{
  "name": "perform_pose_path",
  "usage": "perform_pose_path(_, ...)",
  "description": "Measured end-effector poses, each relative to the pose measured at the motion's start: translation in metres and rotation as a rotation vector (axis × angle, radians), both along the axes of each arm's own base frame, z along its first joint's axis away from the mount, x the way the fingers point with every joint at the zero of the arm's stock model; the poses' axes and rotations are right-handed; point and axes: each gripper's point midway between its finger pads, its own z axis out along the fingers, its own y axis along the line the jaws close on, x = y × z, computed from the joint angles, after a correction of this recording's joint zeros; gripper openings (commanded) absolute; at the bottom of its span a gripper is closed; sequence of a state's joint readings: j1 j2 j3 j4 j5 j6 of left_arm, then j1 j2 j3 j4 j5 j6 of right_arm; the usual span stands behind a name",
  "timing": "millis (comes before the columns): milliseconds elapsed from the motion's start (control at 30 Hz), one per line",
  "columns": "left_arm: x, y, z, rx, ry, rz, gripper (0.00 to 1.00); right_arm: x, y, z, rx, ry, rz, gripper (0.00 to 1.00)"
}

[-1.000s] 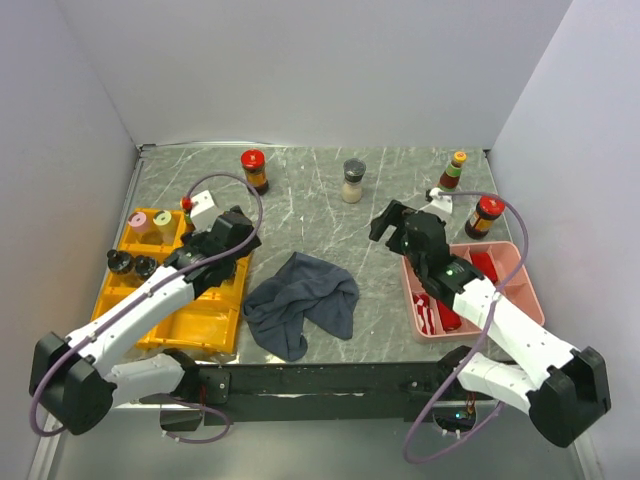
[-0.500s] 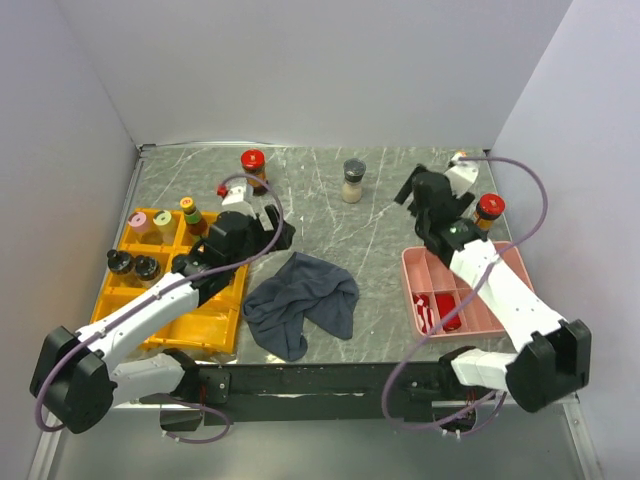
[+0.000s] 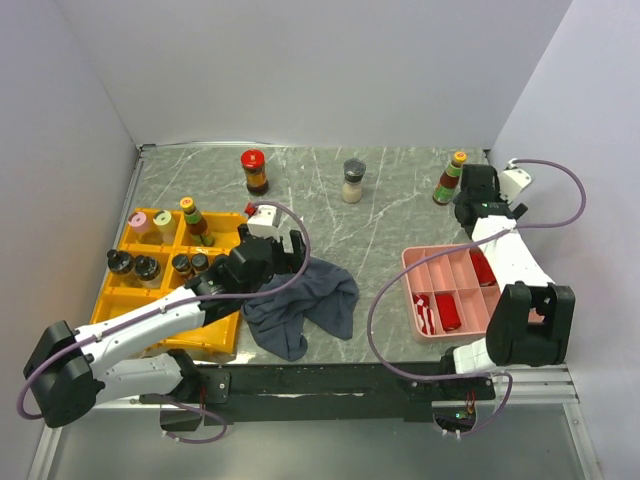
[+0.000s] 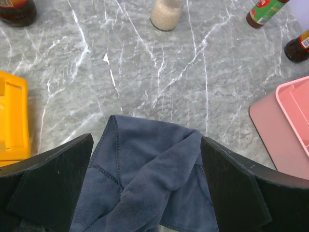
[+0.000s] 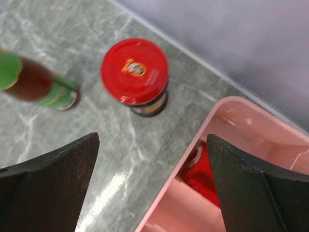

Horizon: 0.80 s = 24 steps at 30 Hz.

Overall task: Organize the condiment bottles
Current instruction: Move the bottle to the center of the board.

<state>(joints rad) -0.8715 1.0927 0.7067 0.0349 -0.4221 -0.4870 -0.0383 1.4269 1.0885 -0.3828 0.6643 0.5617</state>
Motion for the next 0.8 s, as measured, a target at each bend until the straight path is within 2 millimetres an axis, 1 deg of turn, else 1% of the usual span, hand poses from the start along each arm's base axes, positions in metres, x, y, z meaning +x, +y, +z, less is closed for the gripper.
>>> perform_pose_path(100,-0.001,0.000,0.002,0.007,-0.018,0.005,0.99,0.001,-0.013,-0.004,0.007,-0.005,-0.030,1.00)
perform_pose_path(233,-0.006,0.007,0.001,0.024,-0.039,0.014,1.00,0.012,-0.022,-0.005,0.016,-0.047,-0.036,1.00)
perform_pose_path(300,-0.008,0.013,0.002,0.022,-0.051,0.028,0.99,0.019,-0.026,-0.009,0.018,-0.053,-0.028,1.00)
perform_pose_path(400,-0.010,0.018,0.008,0.001,-0.077,0.036,0.99,0.028,-0.033,-0.023,0.032,-0.038,-0.018,1.00)
perform_pose_path(467,-0.011,0.021,0.012,-0.007,-0.091,0.040,0.99,0.033,-0.038,-0.038,0.048,-0.007,-0.010,1.00)
perform_pose_path(567,-0.010,0.024,0.016,-0.013,-0.105,0.057,0.99,0.038,-0.041,-0.054,0.063,0.026,0.008,0.98)
perform_pose_path(633,-0.008,0.027,0.017,-0.013,-0.111,0.073,0.99,0.040,-0.043,-0.055,0.058,0.028,0.020,0.96)
perform_pose_path(800,-0.007,0.032,0.016,-0.007,-0.118,0.102,0.99,0.052,-0.045,-0.045,0.023,-0.010,0.063,0.93)
